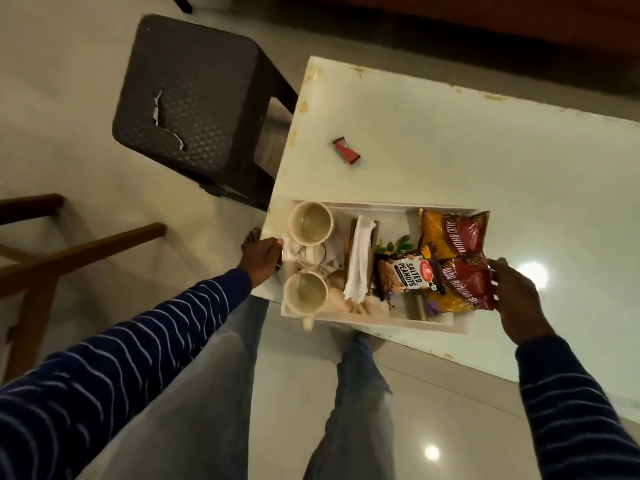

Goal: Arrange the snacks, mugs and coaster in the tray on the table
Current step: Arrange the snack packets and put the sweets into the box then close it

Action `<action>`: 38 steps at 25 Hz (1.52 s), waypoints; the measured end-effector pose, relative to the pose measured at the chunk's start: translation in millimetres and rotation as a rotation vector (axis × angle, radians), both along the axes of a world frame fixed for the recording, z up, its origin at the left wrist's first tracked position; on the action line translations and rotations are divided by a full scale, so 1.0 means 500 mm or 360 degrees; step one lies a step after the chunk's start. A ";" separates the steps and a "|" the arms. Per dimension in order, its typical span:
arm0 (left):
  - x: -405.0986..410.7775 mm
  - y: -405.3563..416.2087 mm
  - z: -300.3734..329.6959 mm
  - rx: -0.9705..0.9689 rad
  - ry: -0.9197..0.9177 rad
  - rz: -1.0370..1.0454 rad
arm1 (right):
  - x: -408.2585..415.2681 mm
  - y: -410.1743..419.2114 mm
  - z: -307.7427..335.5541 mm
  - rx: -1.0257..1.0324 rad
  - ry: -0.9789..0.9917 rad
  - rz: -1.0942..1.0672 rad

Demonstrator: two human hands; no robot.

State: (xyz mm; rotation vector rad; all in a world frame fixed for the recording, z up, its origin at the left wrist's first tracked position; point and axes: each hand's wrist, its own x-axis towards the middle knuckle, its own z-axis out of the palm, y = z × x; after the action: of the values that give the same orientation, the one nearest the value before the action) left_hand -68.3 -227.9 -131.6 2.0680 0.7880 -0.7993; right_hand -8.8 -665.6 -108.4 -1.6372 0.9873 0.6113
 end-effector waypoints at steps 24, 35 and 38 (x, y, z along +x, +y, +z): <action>0.163 -0.452 0.045 -0.0524 -0.0282 0.0267 | -0.058 -0.396 0.145 -0.0031 -0.0105 -0.0323; 0.239 -0.653 -0.009 -0.0313 -0.0275 0.0309 | 0.060 -0.605 0.047 -0.0038 -0.0149 -0.0101; 0.239 -0.670 -0.029 -0.0259 -0.0244 0.0356 | 0.081 -0.628 0.035 0.0070 -0.0182 -0.0045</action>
State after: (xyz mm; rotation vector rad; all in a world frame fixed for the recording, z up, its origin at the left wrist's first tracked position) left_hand 51.1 -563.0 -146.4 1.8340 0.8233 -0.5552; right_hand 32.0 -979.8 -90.9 -1.5986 0.9063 0.5113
